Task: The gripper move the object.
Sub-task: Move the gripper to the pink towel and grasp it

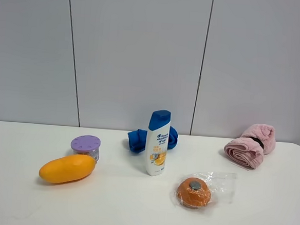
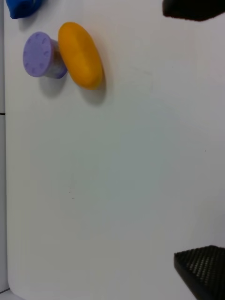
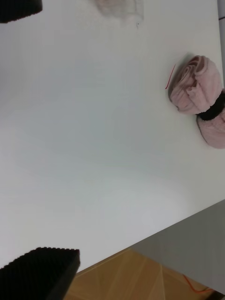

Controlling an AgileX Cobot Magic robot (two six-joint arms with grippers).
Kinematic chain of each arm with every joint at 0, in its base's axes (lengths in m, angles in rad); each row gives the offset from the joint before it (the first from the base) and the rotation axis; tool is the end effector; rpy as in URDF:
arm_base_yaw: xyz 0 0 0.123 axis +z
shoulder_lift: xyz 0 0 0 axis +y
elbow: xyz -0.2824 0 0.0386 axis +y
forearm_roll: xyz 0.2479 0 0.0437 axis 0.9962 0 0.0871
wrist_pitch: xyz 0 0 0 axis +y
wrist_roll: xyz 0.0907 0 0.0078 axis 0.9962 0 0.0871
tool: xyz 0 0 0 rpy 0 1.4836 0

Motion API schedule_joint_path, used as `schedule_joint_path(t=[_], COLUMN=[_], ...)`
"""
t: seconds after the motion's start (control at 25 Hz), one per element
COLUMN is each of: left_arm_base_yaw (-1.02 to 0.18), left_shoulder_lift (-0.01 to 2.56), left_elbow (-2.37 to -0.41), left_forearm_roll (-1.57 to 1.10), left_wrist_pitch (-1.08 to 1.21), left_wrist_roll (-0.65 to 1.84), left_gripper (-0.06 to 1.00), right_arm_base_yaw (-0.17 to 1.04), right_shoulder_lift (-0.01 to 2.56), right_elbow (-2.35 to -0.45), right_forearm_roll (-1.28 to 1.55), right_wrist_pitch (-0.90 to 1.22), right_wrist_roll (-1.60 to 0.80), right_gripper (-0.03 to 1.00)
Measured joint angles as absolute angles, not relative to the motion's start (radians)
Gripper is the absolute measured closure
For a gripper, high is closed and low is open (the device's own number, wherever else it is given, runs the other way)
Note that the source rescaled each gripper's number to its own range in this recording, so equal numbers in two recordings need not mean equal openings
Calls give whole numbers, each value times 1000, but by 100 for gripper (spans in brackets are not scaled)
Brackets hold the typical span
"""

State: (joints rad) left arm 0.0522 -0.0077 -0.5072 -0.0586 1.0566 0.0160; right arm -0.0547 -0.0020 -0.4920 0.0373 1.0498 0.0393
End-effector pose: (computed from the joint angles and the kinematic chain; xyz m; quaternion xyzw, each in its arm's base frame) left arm -0.0065 -0.0050 0.2796 -0.0141 0.8478 -0.0112 0.5301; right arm -0.0036 0.0032 0.2759 0.0395 0.8509 0.0146 0.5237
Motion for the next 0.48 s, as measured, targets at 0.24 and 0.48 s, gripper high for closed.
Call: schedule_joint_path(t=[0.24, 0.48], left_arm_base_yaw=[52, 52], left_shoulder_lift=[-8, -8], left_elbow=[-507, -507], left_forearm_roll=[-59, -59], left_wrist_pitch=[1057, 1057], left_wrist_roll=[16, 16], left_gripper=[-6, -6], right_arm_base_yaw=[-55, -55], right_shoulder_lift=[-2, -2], right_elbow=[-492, -492], right_forearm_roll=[37, 38], right_wrist_pitch=[1050, 1050], right_wrist_roll=[39, 33], right_gripper=[-3, -3])
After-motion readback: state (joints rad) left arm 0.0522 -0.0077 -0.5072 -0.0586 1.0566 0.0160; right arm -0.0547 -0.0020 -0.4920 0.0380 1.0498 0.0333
